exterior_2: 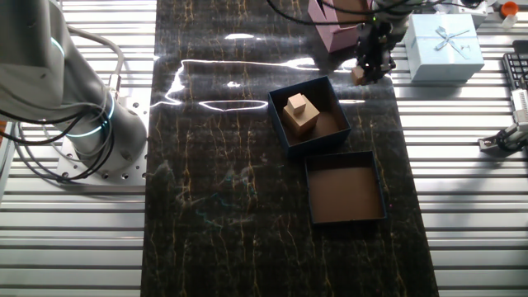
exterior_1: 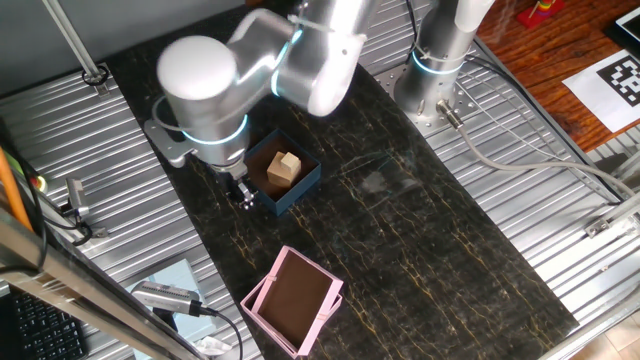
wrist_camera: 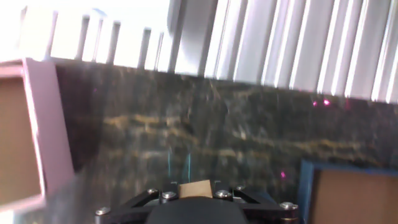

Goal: Take everything out of the gift box

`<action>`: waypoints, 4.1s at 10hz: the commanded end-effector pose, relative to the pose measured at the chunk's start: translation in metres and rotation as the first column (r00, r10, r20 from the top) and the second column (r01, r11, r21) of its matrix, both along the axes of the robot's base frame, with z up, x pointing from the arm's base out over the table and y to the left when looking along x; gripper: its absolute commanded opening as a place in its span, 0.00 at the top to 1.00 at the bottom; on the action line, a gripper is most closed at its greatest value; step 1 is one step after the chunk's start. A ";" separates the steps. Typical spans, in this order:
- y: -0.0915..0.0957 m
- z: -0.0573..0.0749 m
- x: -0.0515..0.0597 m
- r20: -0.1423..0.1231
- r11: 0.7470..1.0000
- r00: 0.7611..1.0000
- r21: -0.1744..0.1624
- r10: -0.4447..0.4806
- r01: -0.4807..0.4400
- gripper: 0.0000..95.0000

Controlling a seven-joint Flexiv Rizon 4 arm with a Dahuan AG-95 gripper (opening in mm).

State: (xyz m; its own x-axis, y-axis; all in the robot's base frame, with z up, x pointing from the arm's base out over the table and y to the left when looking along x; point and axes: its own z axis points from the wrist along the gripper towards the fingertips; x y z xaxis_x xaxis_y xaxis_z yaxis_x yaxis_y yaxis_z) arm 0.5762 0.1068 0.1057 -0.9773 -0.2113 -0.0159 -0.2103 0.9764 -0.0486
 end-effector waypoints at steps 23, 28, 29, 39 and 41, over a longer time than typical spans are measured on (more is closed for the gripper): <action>-0.048 0.001 -0.092 -0.062 0.996 0.994 0.040 0.087 -0.085 0.40; -0.048 0.005 -0.076 -0.052 0.994 0.993 0.030 0.103 -0.102 0.60; -0.048 0.005 -0.076 -0.058 0.994 0.993 0.030 0.103 -0.101 0.60; -0.041 -0.006 -0.103 -0.097 0.996 0.994 0.067 0.059 -0.053 0.40; -0.045 -0.012 -0.123 -0.095 0.994 0.991 0.066 0.089 -0.083 0.40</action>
State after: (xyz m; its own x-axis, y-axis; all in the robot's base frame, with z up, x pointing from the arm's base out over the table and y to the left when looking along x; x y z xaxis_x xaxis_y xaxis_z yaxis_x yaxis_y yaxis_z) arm 0.4512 0.0602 0.0946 -0.9547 -0.2929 0.0529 -0.2918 0.9561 0.0287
